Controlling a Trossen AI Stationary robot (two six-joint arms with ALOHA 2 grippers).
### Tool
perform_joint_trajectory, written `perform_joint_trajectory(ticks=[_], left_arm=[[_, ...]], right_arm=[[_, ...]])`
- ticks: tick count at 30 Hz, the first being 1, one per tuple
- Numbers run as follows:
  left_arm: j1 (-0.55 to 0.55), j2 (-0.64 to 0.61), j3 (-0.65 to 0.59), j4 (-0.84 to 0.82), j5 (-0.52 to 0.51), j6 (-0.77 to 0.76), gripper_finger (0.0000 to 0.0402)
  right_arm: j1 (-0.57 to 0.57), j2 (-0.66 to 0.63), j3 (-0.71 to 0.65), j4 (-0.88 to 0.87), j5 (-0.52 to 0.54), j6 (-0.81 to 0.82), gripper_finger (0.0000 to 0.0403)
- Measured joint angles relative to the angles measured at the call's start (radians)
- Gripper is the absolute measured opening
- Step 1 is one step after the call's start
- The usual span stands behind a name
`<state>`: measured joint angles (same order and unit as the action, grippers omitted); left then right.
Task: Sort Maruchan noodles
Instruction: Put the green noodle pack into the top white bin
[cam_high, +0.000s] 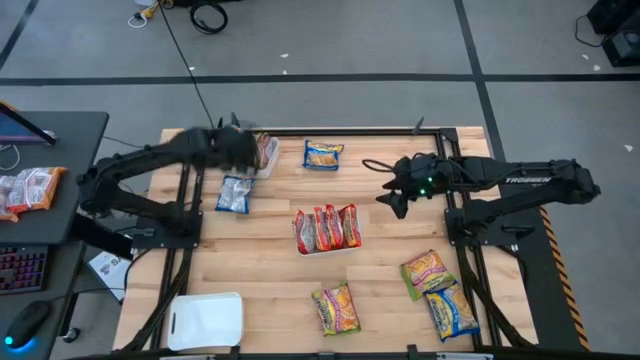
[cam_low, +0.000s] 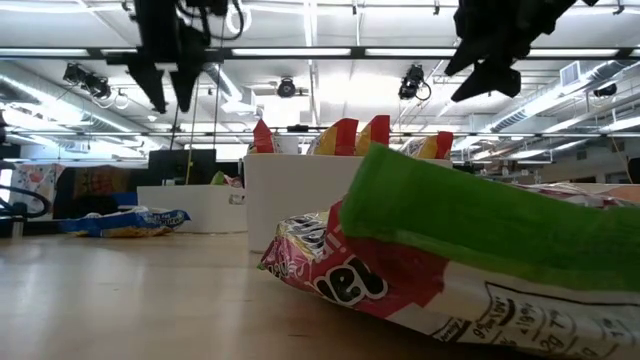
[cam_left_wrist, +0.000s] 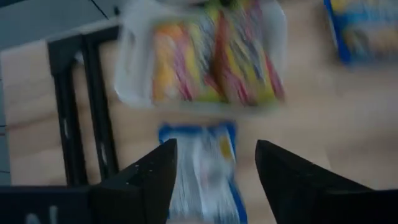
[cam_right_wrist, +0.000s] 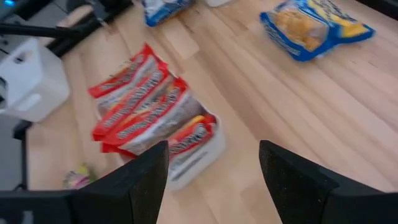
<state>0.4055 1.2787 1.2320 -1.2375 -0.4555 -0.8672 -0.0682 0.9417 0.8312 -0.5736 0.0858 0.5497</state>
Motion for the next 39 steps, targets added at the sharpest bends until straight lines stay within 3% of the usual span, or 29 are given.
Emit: perform_joint_trajectory(ticks=[5,11,22,34,39], left_arm=[[0.249,0.075,0.001,0.191,0.081,0.210,0.0242],[0.397,0.238,0.000,0.256,0.188,0.309,0.0245],[0.465,0.493,0.000,0.307,0.228,0.310,0.0245],[0.466,0.601,0.005,0.343,0.190,0.332,0.0244],[0.463,0.603,0.004,0.353,0.171,0.411,0.0198]], right_arm=[[0.072,0.000,0.000,0.044,0.025,0.039,0.0252],[0.128,0.000,0.000,0.049,0.020,0.114,0.0252],[0.225,0.000,0.000,0.038,0.017,0.198,0.0252],[0.266,0.000,0.000,-0.003,0.017,0.271,0.0252],[0.265,0.000,0.000,-0.021,0.021,0.270,0.0252]])
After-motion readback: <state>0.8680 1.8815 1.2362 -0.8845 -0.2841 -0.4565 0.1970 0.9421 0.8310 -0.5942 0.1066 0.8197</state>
